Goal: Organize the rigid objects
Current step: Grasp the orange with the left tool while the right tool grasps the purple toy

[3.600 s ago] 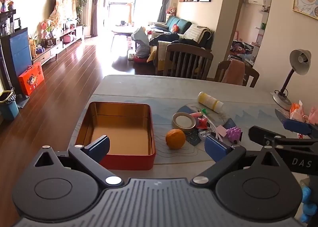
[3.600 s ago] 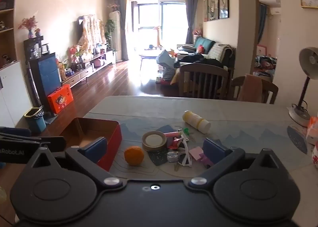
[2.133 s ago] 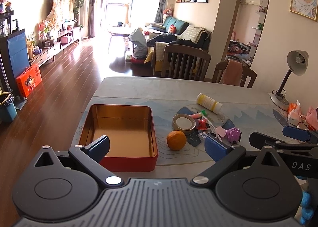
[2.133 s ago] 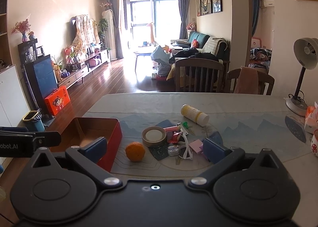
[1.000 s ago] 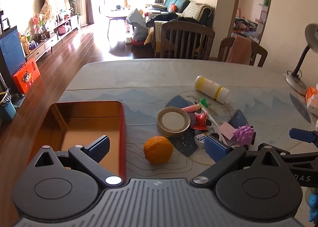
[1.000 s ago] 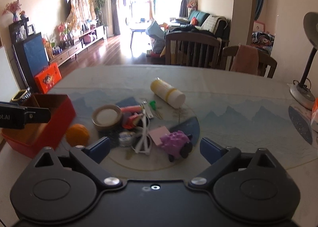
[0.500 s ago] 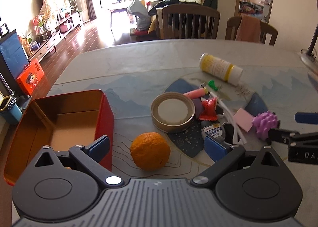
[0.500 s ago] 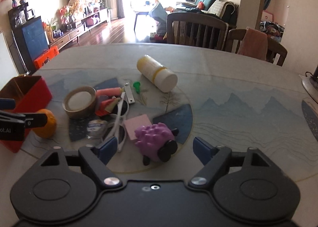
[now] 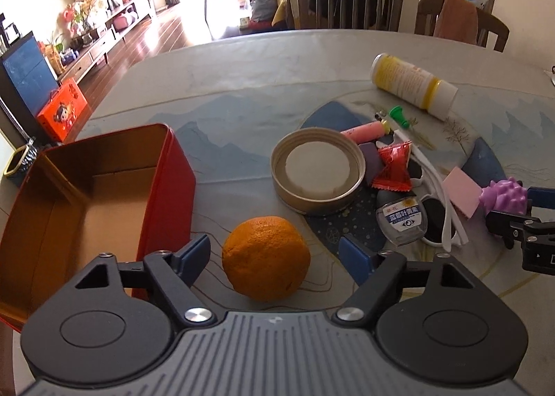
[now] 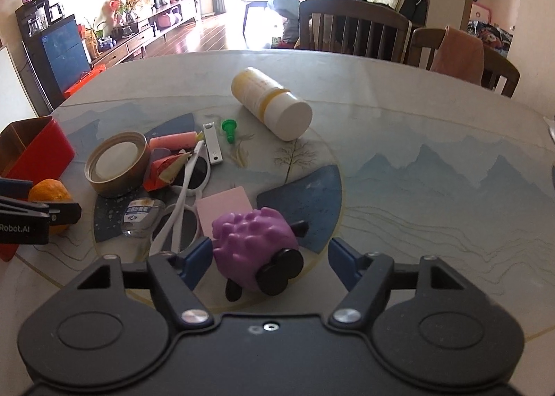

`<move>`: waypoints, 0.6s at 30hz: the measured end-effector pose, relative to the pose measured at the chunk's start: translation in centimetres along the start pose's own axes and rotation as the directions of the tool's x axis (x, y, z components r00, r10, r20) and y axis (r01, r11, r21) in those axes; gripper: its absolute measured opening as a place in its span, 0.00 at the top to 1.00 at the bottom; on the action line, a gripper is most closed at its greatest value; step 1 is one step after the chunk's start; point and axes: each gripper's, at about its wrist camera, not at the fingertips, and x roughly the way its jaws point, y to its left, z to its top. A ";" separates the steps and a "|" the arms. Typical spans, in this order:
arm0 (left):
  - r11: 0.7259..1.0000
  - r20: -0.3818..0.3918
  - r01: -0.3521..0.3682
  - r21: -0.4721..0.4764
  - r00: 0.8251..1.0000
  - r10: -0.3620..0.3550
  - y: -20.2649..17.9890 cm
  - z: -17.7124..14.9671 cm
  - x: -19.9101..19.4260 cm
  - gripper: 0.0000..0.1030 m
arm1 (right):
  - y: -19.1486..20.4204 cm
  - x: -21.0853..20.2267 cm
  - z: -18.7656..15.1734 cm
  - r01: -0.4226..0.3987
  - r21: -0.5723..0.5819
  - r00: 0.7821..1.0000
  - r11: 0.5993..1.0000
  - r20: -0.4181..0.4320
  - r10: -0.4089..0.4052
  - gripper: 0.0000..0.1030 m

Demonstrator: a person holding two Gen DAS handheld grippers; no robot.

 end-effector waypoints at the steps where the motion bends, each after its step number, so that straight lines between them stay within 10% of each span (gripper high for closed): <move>1: 1.000 -0.005 0.000 -0.007 1.000 0.000 0.1 0.0 0.1 0.25 | -0.1 0.2 0.1 -0.005 0.005 1.000 1.000 0.001 0.005 0.31; 10: 1.000 -0.018 -0.003 -0.028 1.000 0.003 0.5 0.0 0.5 0.47 | 0.0 0.3 0.1 -0.029 0.027 1.000 0.999 -0.001 0.029 0.41; 18: 0.999 -0.040 0.000 -0.054 0.999 -0.002 1.0 -0.1 0.1 0.47 | 0.1 -0.3 -0.1 -0.017 0.032 1.000 0.999 -0.002 0.018 0.44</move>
